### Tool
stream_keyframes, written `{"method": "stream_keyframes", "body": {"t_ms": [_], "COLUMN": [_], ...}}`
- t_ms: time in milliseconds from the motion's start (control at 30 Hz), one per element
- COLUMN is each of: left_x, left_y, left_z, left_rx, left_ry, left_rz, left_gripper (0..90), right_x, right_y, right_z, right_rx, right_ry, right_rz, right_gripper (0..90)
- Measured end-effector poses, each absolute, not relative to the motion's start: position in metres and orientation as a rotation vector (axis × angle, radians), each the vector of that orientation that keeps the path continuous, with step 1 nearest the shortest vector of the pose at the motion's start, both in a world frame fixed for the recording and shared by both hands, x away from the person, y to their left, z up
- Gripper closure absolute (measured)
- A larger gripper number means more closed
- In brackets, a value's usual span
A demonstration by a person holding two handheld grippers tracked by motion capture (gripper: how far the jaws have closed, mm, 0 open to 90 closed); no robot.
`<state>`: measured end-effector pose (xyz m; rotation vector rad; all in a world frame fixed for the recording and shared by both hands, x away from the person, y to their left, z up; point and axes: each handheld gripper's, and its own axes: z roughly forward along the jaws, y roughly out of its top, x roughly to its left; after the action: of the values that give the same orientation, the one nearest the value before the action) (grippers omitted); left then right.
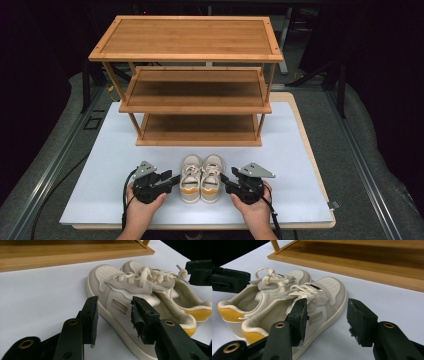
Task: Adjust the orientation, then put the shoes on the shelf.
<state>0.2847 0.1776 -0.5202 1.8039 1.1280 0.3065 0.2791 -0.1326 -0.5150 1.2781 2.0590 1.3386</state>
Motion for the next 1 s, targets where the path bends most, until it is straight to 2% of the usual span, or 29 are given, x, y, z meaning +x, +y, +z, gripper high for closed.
{"method": "stream_keyframes", "body": {"t_ms": [233, 533, 833, 1000], "left_x": [0.285, 0.279, 0.280, 0.282], "left_y": [0.178, 0.169, 0.161, 0.156], "left_z": [-0.519, -0.514, -0.518, -0.520], "left_rx": [1.783, 1.804, 1.845, 1.848], "left_ry": [1.142, 1.086, 1.097, 1.124], "left_rz": [0.299, 0.300, 0.264, 0.271], "left_gripper": [54.9, 55.4, 60.6, 60.7], "right_x": [0.275, 0.274, 0.271, 0.273], "right_y": [-0.124, -0.118, -0.111, -0.106], "right_z": [-0.513, -0.512, -0.514, -0.520], "right_rx": [1.218, 1.192, 1.194, 1.270], "right_ry": [2.054, 2.080, 2.088, 2.082], "right_rz": [1.339, 1.317, 1.286, 1.265], "right_gripper": [44.1, 41.7, 54.4, 55.7]}}
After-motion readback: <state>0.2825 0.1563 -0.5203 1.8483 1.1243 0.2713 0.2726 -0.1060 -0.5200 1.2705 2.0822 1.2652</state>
